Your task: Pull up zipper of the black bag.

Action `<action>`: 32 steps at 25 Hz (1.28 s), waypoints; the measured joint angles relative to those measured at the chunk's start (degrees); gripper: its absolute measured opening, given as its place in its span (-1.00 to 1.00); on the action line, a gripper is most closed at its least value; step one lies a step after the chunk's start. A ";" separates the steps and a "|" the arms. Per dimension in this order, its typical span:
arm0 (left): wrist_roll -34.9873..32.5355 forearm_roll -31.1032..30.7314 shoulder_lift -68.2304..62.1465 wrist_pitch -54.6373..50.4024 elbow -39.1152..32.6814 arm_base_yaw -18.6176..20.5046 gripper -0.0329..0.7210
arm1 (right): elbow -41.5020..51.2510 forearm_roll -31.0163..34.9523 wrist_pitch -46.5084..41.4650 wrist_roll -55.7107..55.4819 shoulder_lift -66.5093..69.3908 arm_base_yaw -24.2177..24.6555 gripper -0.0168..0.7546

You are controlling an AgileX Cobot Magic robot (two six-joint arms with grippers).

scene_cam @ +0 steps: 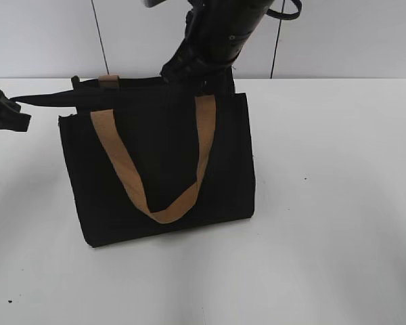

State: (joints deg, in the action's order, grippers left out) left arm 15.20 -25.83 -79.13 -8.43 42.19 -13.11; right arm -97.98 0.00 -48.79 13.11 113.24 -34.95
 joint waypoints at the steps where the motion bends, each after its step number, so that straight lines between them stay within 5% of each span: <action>1: 0.00 0.05 0.00 0.00 0.00 0.00 -0.83 | -0.02 -0.55 -0.15 -0.16 -0.07 0.00 -0.98; 5: 0.00 1.46 0.00 -0.18 0.00 0.00 -0.83 | -0.07 -0.60 -1.07 -0.38 -0.51 0.00 -0.95; 8: 0.00 2.78 0.00 -1.16 0.00 0.00 -0.83 | -0.07 -0.96 -2.05 -0.33 -1.08 0.00 -0.74; 12: 0.00 6.73 0.00 -5.85 0.00 0.13 -0.72 | -0.01 -3.12 -5.63 -0.16 -2.32 0.53 -0.05; 14: 0.00 9.94 0.00 -10.05 0.00 0.20 -0.50 | -0.01 -2.76 -6.26 -0.16 -3.29 0.57 0.34; 16: 0.05 13.31 0.00 -15.28 0.00 0.38 -0.16 | -0.01 -2.50 -7.04 -0.16 -4.30 0.57 0.51; 20: -2.92 20.93 0.00 -29.29 0.00 0.53 0.33 | -0.01 -2.31 -11.75 -0.57 -6.85 0.57 0.56; 26: -12.11 29.77 1.09 -50.96 0.00 0.53 0.29 | 0.04 -2.06 -20.46 -4.01 -11.23 0.57 0.56; 32: -13.08 30.46 12.88 -60.79 0.00 0.48 0.23 | 6.28 0.57 -20.60 -6.50 -21.73 0.57 0.53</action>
State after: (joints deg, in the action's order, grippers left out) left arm 2.12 4.63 -66.25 -69.22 42.19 -12.63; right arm -91.71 0.57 -69.39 6.61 91.51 -34.38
